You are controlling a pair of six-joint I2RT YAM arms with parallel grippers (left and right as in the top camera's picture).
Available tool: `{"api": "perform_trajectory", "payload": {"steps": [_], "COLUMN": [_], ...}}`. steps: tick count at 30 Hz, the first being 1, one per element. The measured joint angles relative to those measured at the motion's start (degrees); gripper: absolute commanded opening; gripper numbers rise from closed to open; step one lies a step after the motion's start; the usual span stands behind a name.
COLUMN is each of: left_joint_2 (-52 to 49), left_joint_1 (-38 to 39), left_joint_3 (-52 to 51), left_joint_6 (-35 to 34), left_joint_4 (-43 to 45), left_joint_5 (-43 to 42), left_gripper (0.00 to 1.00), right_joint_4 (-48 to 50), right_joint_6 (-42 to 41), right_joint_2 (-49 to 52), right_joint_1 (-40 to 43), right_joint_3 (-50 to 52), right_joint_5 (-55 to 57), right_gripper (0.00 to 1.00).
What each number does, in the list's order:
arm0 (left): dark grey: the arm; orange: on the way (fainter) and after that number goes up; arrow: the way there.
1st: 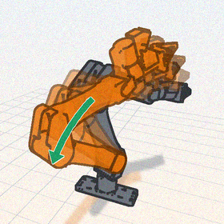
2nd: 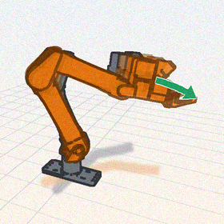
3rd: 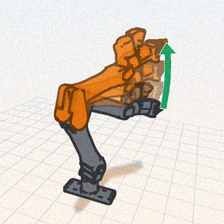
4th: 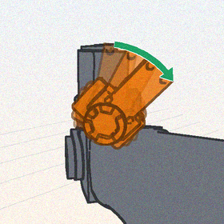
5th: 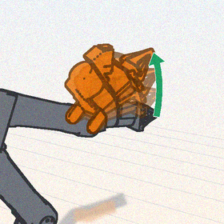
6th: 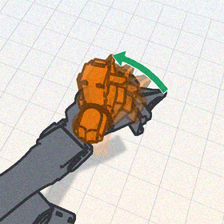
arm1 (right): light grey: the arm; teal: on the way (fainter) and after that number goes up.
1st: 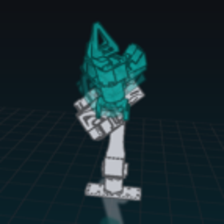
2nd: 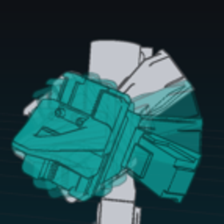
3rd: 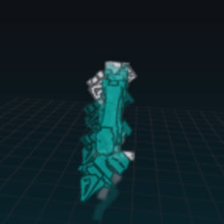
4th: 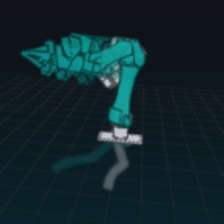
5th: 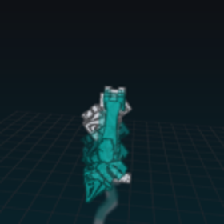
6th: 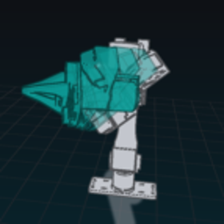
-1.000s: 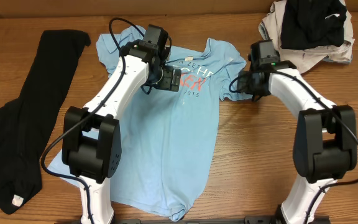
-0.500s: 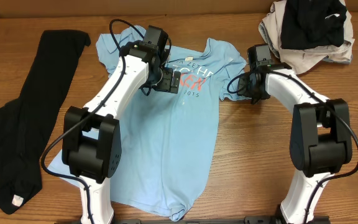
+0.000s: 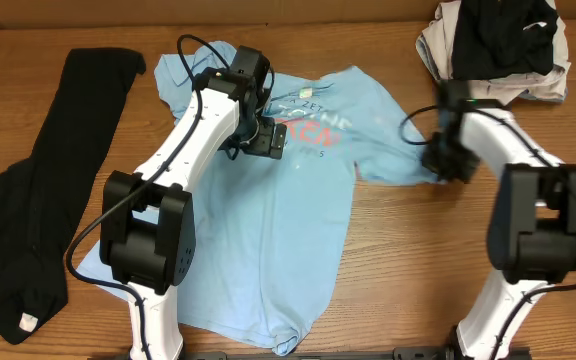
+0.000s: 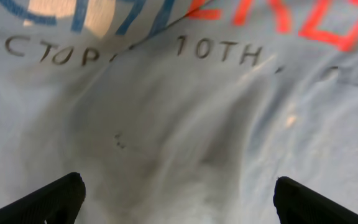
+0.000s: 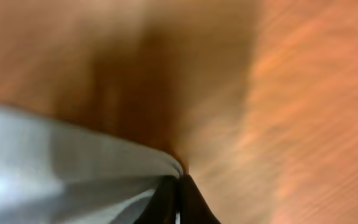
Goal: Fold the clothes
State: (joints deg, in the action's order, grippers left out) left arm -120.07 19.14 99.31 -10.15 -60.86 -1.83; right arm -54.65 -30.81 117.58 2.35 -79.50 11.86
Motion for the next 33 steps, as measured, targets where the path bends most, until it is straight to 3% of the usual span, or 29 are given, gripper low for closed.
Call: {"api": "perform_trajectory", "payload": {"steps": [6,10,19,25,33], "left_joint_2": [0.02,0.00,4.33,4.76,0.02], "left_joint_1": [0.00,0.00,-0.02,-0.52,-7.56], "left_joint_3": [-4.09,-13.49,-23.30,-25.90,-24.98], "left_joint_6": [0.00,-0.50,-1.42,2.95,8.31], "left_joint_4": [-2.16,0.07,8.85,30.34,48.41], "left_joint_5": [1.68,2.25,2.36,4.44,3.10], "left_gripper": [1.00,1.00,1.00,1.00,1.00], "right_joint_4": [-4.35,-4.63,-4.07,-2.40,0.70], "right_joint_6": [-2.40,-2.47,-1.49,1.14,3.19], "right_joint_2": [0.00,0.00,0.00,-0.20,-0.31], "right_joint_1": [11.54,17.27,19.30,18.40,14.45], "right_joint_3": [0.07,0.11,0.13,0.35,0.35], "right_joint_5": [-0.02,-0.55,-2.05,-2.80,-3.96], "right_gripper": [0.04,0.04,0.04,0.04,0.06]}}
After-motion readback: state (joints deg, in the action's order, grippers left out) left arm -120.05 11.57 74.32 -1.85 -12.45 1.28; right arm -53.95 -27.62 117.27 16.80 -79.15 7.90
